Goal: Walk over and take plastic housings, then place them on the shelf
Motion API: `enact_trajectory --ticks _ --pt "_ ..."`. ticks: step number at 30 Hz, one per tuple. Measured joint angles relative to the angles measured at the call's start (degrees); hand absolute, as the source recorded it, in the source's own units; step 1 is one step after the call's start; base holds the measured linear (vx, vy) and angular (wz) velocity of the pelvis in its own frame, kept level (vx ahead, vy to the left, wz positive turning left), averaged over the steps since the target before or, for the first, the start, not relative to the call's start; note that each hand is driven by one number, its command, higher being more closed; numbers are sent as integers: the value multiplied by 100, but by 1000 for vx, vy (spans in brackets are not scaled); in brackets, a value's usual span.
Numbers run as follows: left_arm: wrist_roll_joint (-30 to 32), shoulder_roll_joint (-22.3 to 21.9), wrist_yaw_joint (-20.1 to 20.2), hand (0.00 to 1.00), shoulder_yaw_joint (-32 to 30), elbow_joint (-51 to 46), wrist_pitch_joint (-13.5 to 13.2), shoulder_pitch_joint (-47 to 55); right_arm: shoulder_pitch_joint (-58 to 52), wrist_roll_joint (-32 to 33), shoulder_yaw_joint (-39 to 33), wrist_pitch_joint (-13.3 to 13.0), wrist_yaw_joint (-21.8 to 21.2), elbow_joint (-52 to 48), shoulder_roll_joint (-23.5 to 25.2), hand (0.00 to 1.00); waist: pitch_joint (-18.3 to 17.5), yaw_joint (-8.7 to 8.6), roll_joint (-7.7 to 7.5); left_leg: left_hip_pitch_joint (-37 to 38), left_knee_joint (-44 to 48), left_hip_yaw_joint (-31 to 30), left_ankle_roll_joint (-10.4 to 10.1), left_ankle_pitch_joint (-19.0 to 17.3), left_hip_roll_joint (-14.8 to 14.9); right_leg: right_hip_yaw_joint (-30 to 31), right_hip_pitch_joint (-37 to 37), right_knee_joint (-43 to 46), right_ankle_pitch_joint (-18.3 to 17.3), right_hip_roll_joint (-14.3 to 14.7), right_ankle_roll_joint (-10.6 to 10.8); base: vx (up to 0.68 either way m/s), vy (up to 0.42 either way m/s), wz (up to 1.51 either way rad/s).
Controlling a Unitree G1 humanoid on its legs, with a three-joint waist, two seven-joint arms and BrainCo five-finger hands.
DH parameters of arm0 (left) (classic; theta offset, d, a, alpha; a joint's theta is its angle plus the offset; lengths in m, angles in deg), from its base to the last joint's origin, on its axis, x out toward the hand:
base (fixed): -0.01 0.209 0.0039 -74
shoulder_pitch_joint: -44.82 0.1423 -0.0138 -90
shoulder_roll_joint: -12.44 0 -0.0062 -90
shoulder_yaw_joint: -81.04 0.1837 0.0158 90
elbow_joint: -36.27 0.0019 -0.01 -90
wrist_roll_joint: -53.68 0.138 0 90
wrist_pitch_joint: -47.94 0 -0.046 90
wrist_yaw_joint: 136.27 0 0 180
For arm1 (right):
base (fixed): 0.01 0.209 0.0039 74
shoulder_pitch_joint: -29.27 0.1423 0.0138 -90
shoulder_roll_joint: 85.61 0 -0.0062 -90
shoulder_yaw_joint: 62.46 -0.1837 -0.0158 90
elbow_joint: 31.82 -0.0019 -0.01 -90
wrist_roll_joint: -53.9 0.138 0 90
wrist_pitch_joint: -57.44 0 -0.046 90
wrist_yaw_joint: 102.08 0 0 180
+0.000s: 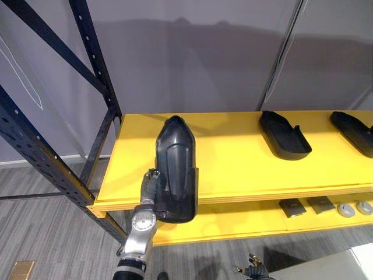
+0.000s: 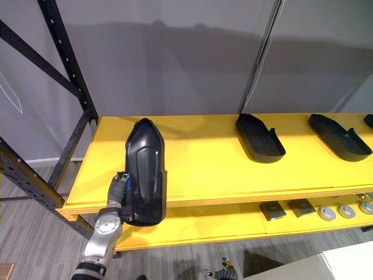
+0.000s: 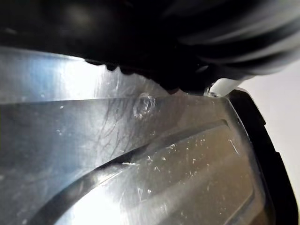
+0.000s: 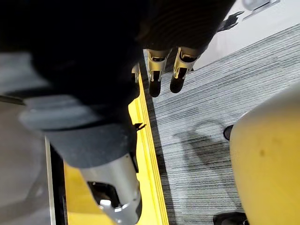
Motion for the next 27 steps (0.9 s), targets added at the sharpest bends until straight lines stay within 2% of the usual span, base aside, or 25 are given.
enact_trajectory --ticks 5,7,11,19,22,23,27 --pt "-119 7 -204 100 -155 373 45 -462 54 -1 -5 0 -30 117 11 0 -49 -32 -35 -2 1 -10 25 -15 -160 129 29 -30 26 -112 25 49 41 6" --pt "-388 61 -257 100 -187 580 47 -737 91 -3 -6 0 -34 184 26 0 -57 -36 -59 5 3 -20 69 -30 -219 136 42 -37 200 -155 21 90 15 7" --pt "-499 163 -333 100 -251 926 57 -1081 130 -6 0 4 -41 231 27 0 -48 -63 -90 50 6 -10 84 -44 -221 127 137 -106 214 -151 7 101 -16 1" --pt "-566 380 -377 100 -144 1735 186 -1843 297 -9 107 4 -46 364 8 0 15 -282 -181 129 2 83 61 -60 -127 155 194 -129 220 -64 -3 10 -26 -4" --pt "-555 400 -382 100 -156 1876 242 -1984 321 -7 106 3 -61 364 10 0 62 -301 -196 156 0 161 38 -80 -103 259 156 -115 239 -50 -29 -85 8 -16" --pt "-555 406 -385 0 -154 1891 271 -2005 329 -7 106 3 -72 353 13 0 77 -323 -207 160 0 171 37 -87 -105 267 145 -111 240 -57 -31 -98 23 -11" --pt "-563 395 -399 0 -162 2047 323 -2222 330 -7 106 2 -104 351 21 0 137 -313 -287 166 0 194 -3 -134 -124 282 139 -129 220 -76 -53 -78 32 -2"
